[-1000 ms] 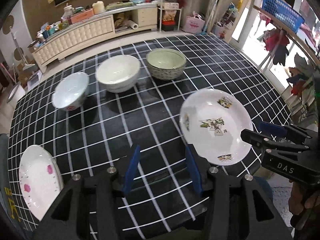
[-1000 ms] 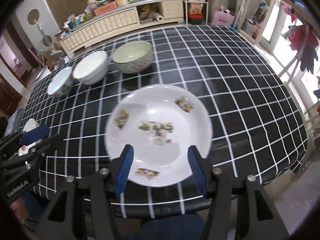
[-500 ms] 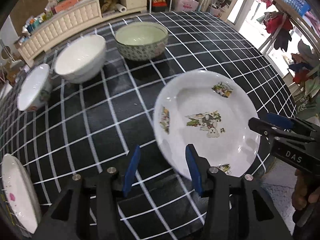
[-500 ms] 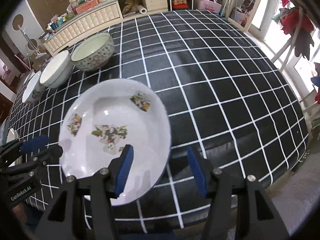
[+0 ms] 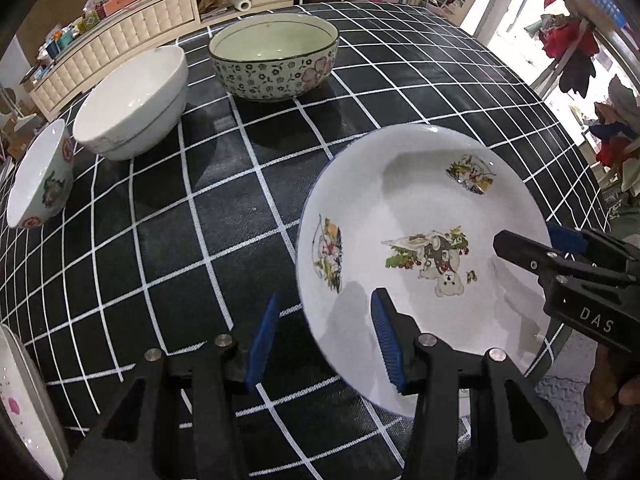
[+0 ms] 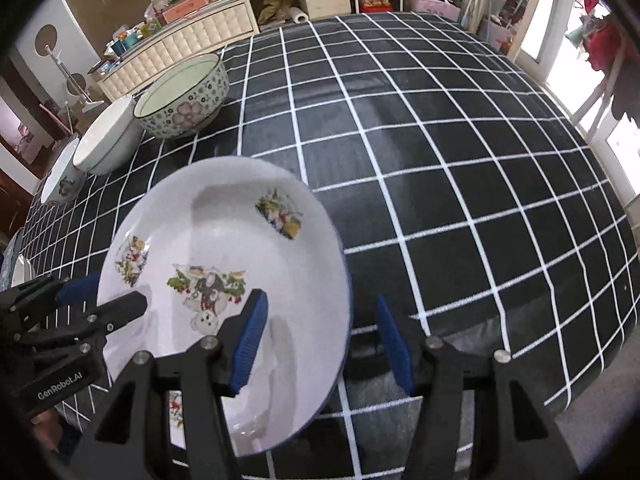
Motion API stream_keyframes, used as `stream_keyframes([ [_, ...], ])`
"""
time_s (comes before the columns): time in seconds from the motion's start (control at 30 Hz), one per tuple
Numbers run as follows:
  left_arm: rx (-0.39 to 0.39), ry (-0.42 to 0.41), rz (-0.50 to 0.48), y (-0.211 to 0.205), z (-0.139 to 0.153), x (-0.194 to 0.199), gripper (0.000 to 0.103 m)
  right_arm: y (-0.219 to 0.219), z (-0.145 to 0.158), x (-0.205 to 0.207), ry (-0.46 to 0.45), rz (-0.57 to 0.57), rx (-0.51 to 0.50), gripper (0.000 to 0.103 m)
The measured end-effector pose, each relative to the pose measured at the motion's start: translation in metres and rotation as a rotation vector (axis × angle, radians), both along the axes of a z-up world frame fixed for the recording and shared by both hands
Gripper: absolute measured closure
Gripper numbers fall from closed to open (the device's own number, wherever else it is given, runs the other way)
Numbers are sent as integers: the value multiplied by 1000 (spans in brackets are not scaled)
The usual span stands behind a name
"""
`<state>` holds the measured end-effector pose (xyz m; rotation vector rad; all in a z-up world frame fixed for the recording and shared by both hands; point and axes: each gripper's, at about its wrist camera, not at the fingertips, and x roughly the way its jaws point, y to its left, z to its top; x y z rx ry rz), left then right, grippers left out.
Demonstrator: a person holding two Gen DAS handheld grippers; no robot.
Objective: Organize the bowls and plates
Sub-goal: 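Lift the cartoon-print plate and carry it over the plate stack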
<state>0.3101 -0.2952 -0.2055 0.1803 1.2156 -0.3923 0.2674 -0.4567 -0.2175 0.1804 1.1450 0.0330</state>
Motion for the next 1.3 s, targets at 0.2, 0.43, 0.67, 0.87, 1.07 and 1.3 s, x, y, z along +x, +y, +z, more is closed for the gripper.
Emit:
stream_keyframes([
  [0.2,-2,5,-15,-5,-4,3,68,1,-4,2,12,17,10,69],
  [0.43,6,-7,-37,-11,-4,3,75,-4,-4,6,26,18,32,74],
  [0.67,24,-27,-24,-6,0,3,78,11,1,3,24,41,6,75],
  [0.87,47,-82,-9,14,17,-4,80,34,13,-1,-3,69,13,75],
  [1.07,53,-117,39,57,39,-16,80,73,33,-7,-44,115,19,76],
  [1.3,43,-143,138,131,62,-38,80,135,57,-12,-81,203,33,76],
])
